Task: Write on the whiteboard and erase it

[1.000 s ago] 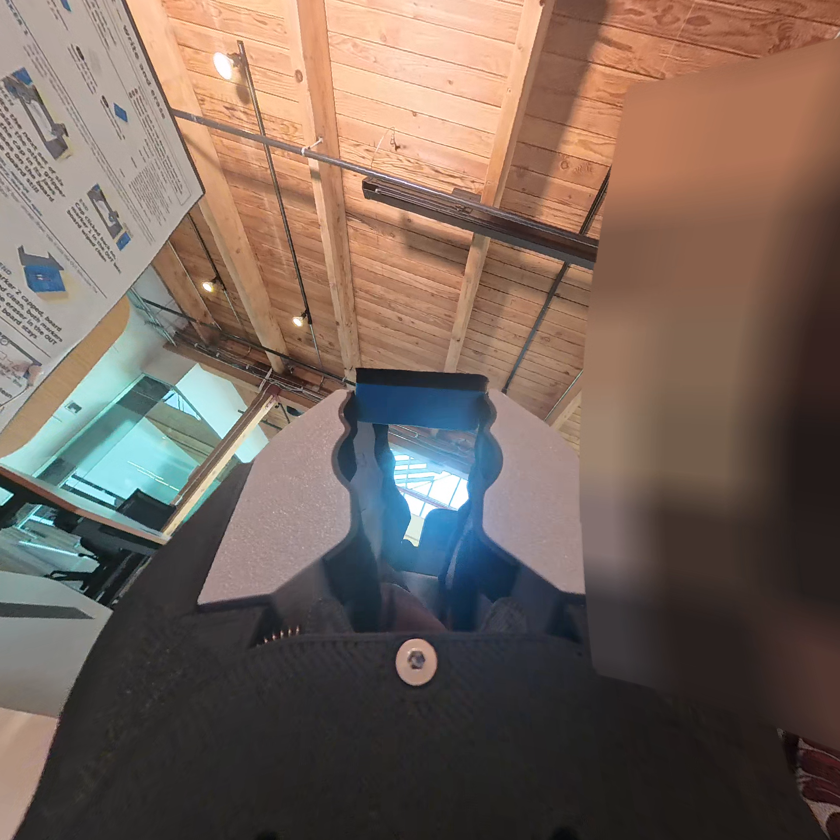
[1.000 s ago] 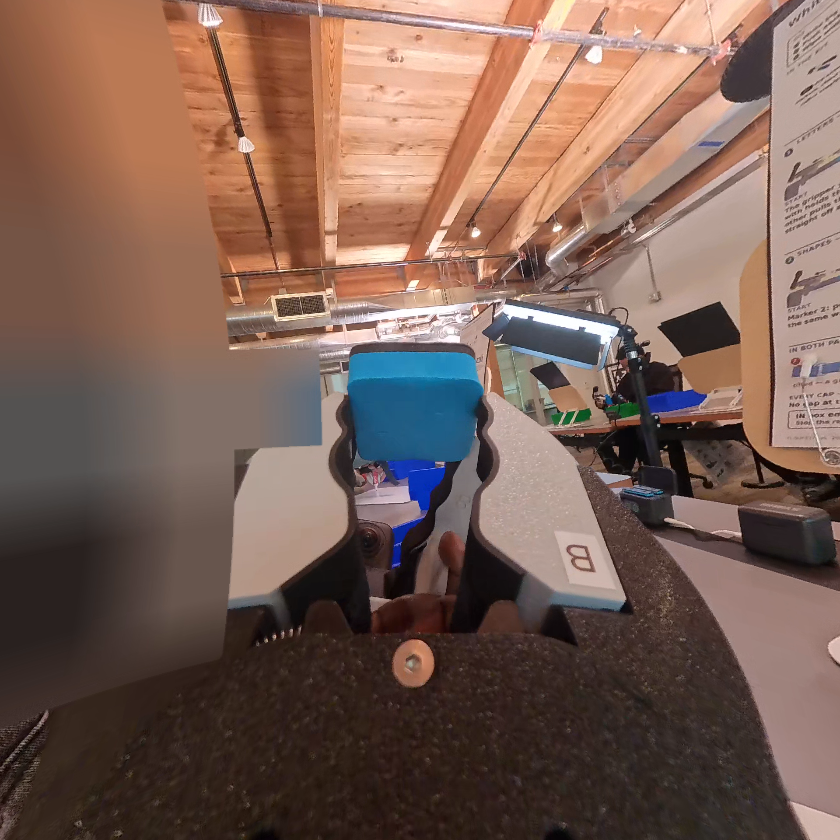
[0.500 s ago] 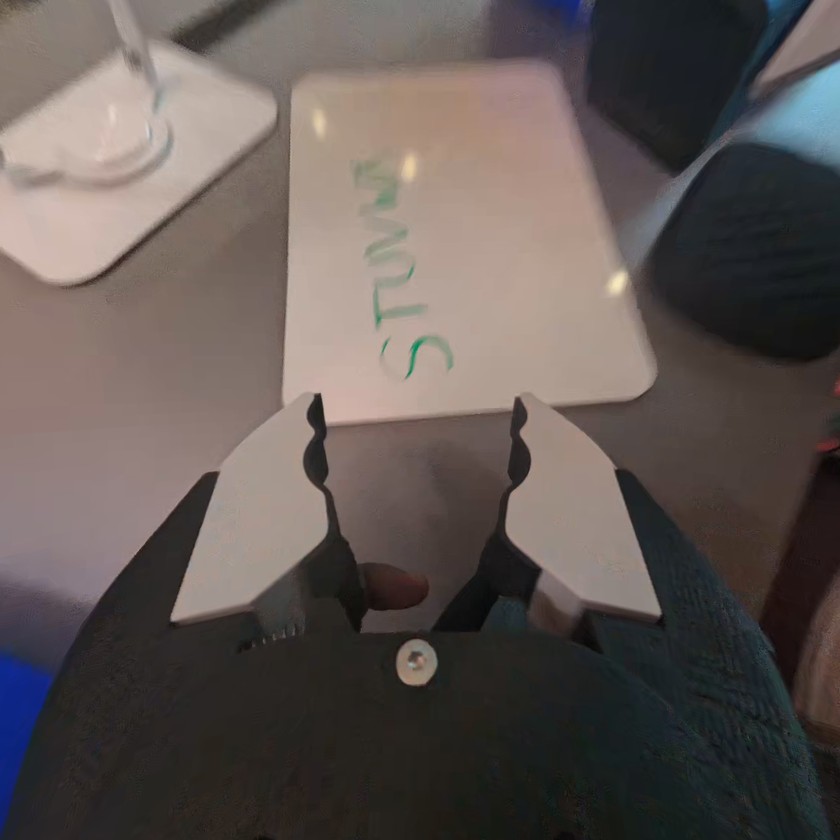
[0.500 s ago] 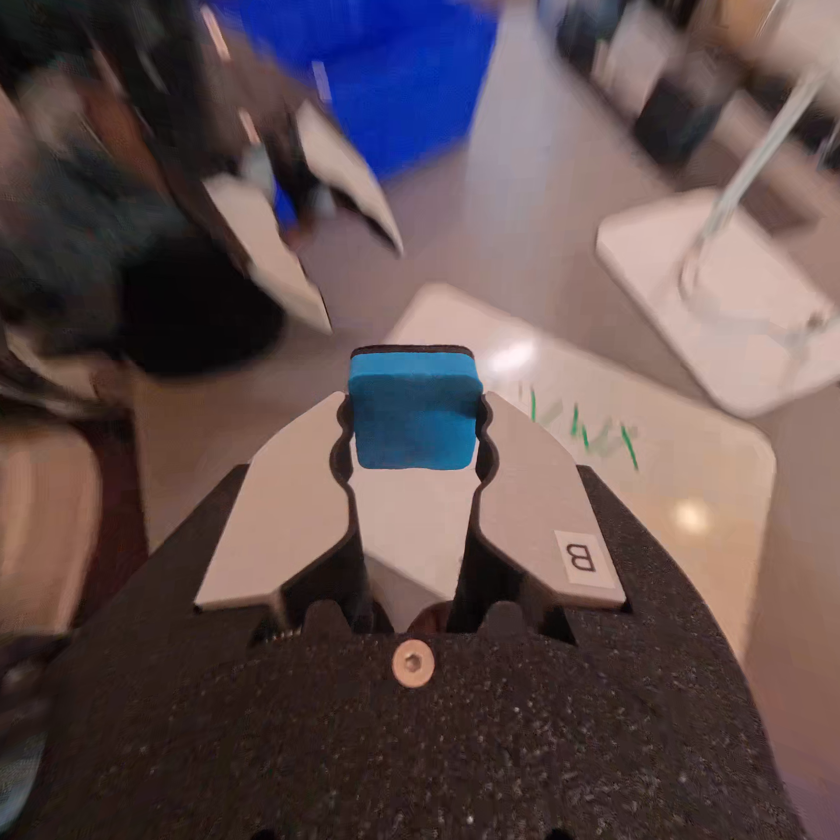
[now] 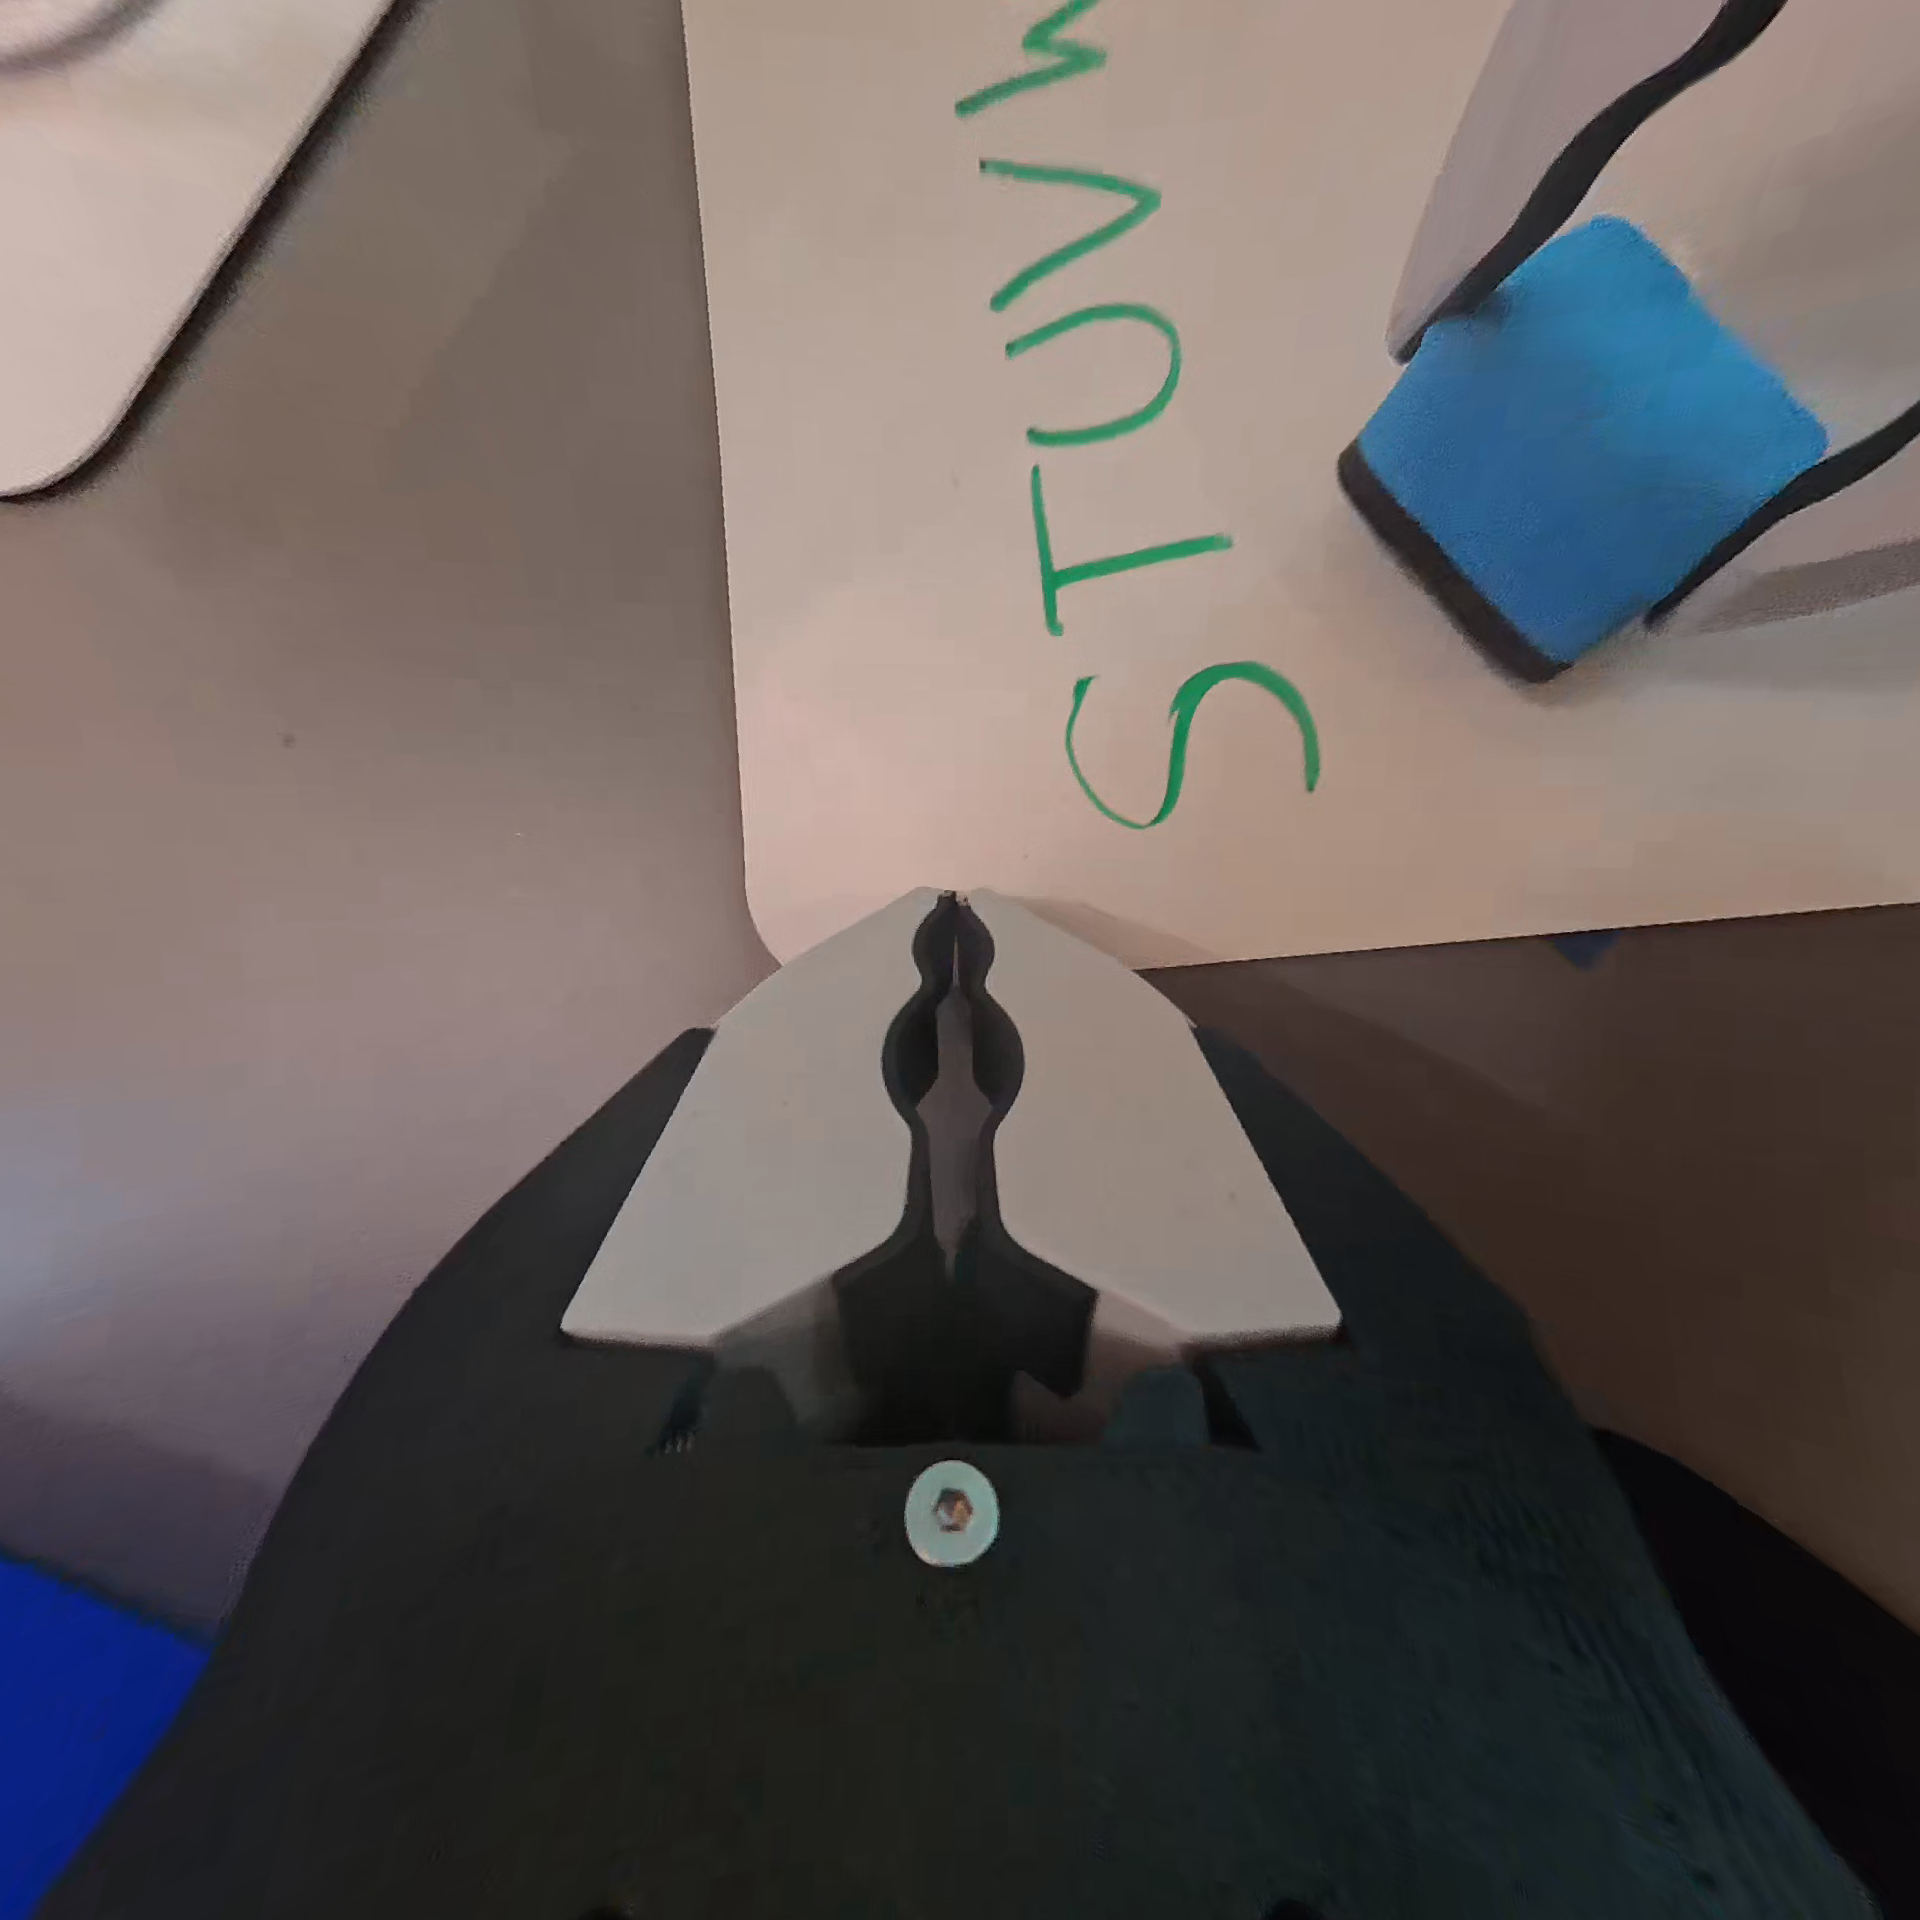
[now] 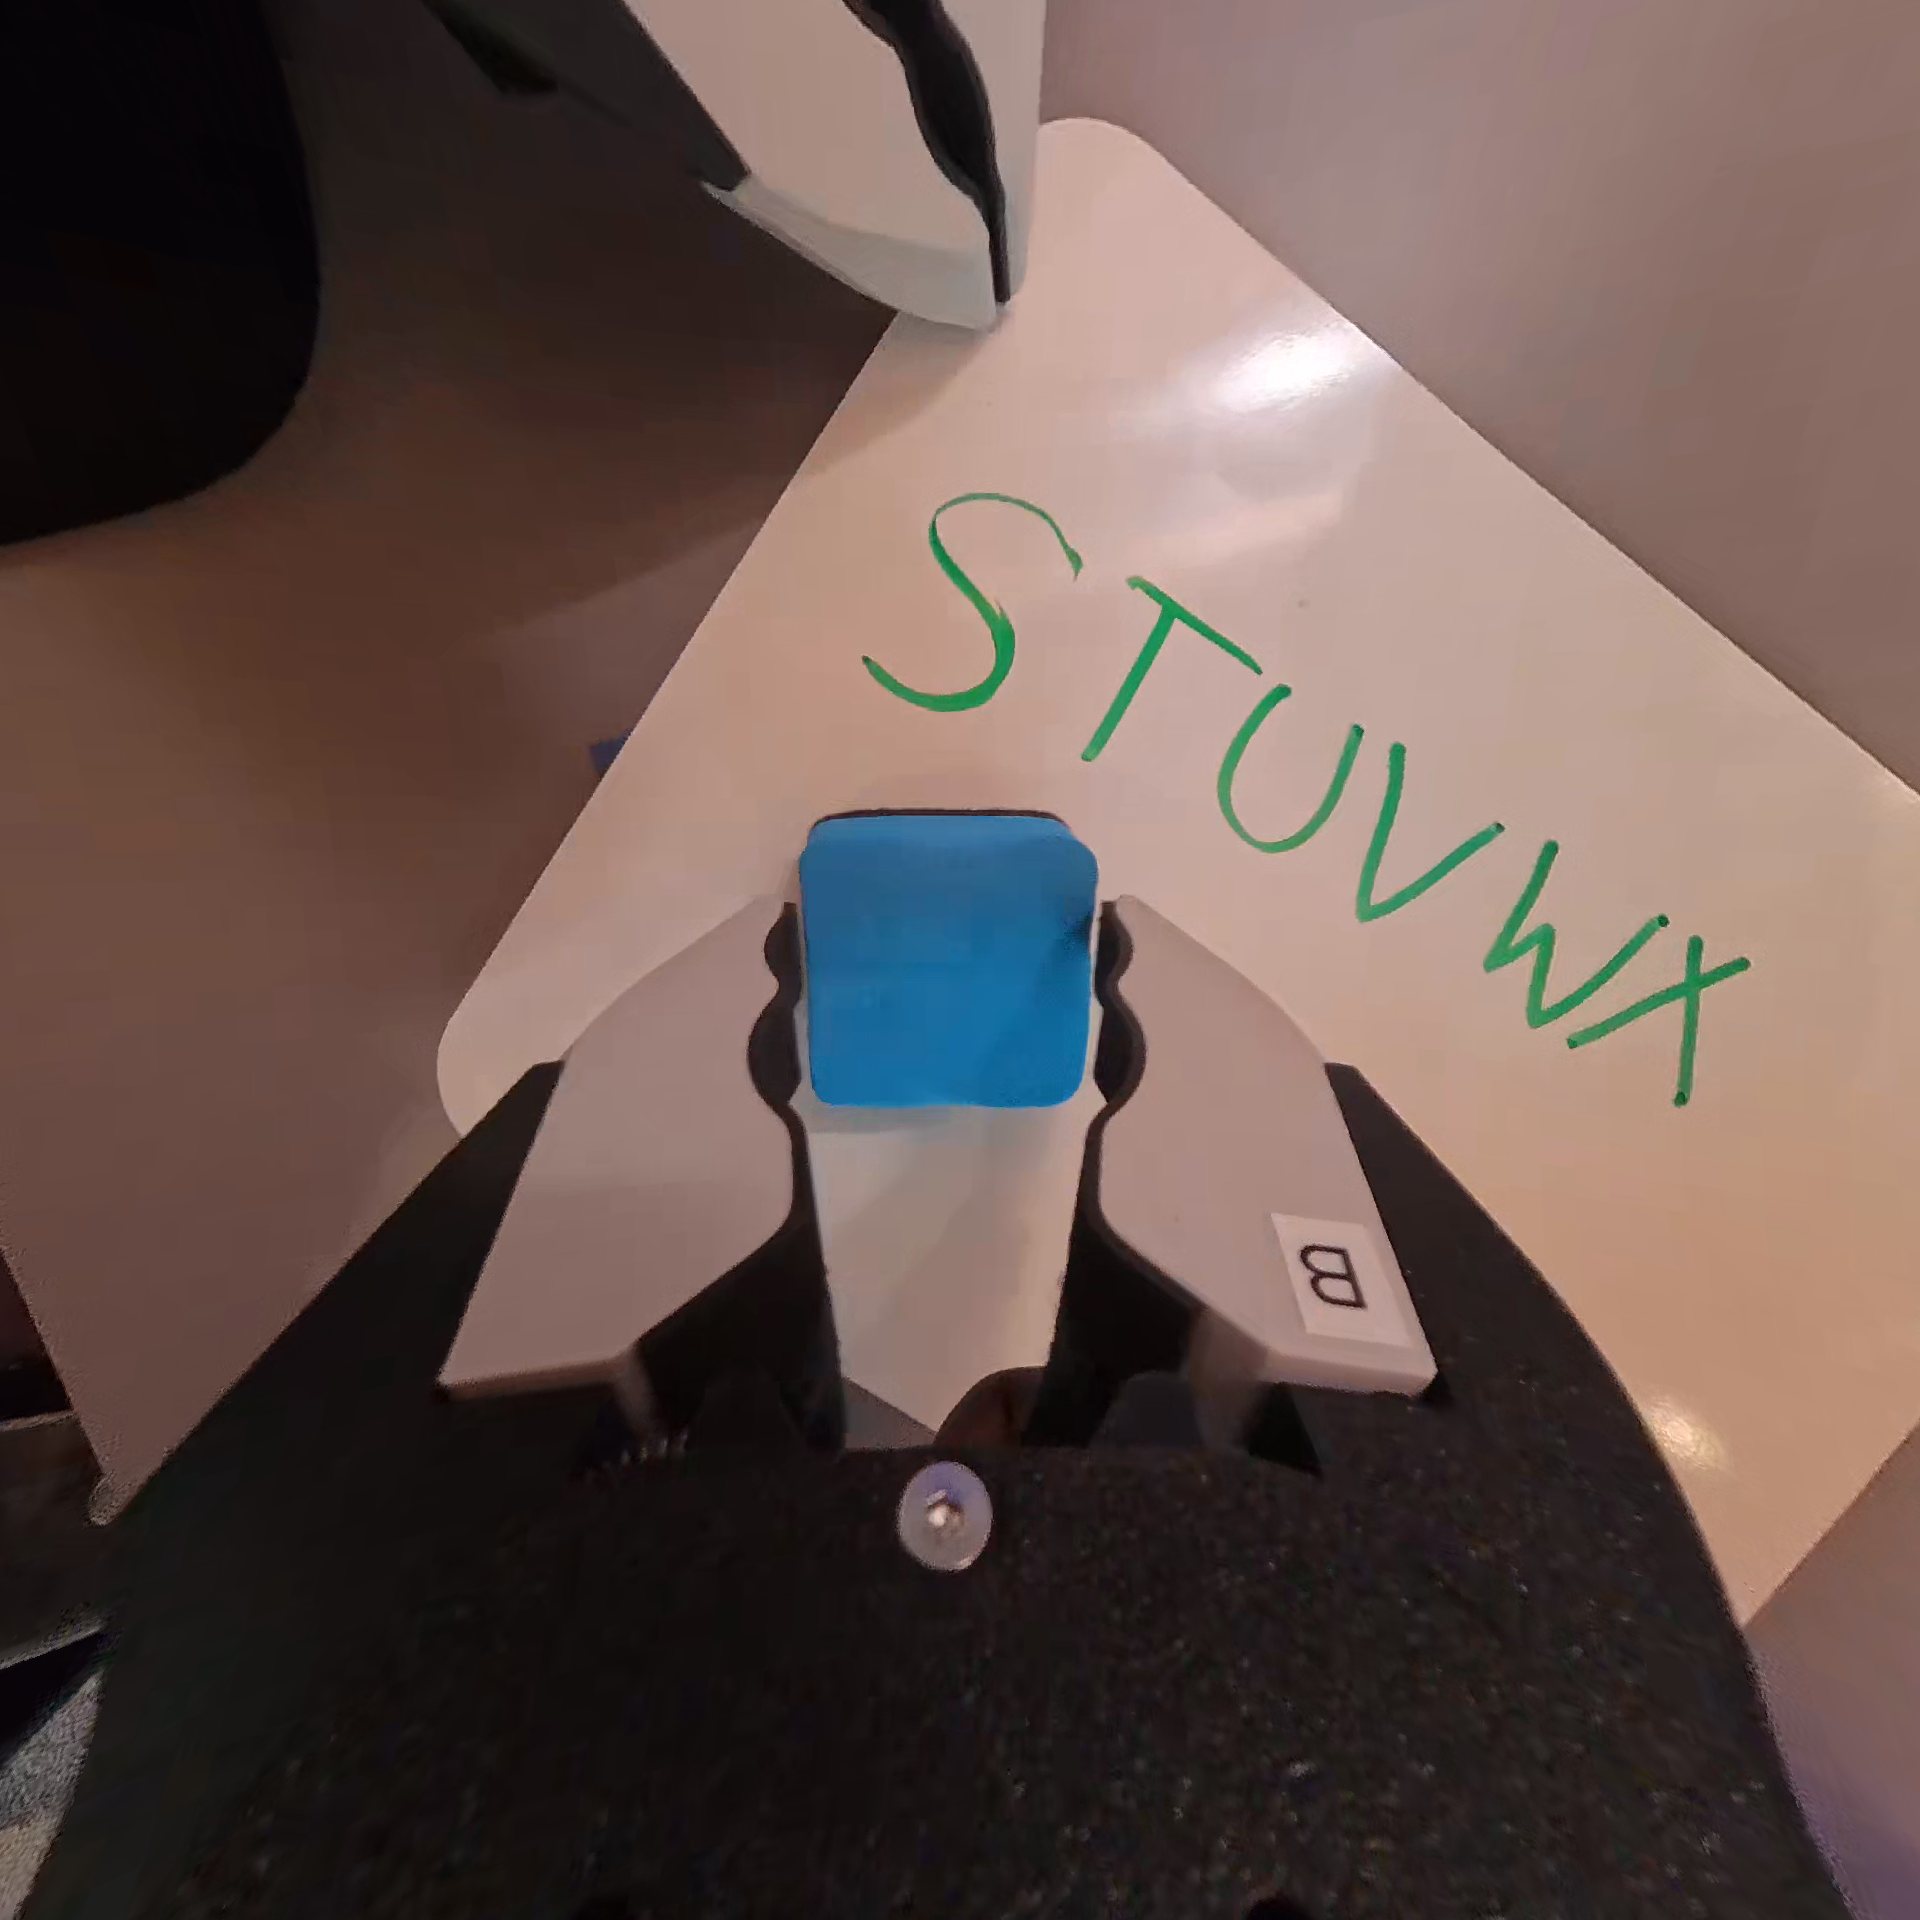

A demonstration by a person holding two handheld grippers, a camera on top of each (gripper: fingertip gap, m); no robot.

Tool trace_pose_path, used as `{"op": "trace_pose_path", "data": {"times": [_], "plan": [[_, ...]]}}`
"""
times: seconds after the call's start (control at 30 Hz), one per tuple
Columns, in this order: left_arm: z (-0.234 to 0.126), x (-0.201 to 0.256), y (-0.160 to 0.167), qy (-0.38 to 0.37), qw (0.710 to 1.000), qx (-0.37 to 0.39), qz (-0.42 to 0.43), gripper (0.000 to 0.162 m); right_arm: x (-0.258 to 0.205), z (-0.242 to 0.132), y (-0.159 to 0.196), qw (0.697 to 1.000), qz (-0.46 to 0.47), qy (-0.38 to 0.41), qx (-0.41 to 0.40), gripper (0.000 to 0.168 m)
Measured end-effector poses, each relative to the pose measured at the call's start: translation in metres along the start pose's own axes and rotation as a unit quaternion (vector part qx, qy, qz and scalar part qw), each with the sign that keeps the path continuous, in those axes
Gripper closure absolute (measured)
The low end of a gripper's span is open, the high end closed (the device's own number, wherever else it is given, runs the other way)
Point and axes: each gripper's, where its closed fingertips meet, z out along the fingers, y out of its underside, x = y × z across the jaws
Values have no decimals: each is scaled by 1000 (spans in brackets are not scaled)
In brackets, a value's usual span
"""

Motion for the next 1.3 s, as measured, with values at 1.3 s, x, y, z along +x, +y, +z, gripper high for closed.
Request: {"op": "trace_pose_path", "data": {"times": [1.3], "plan": [[1,1,1,6,1000,27,2,161,53,28,-44,998,38,28,46,119]]}}
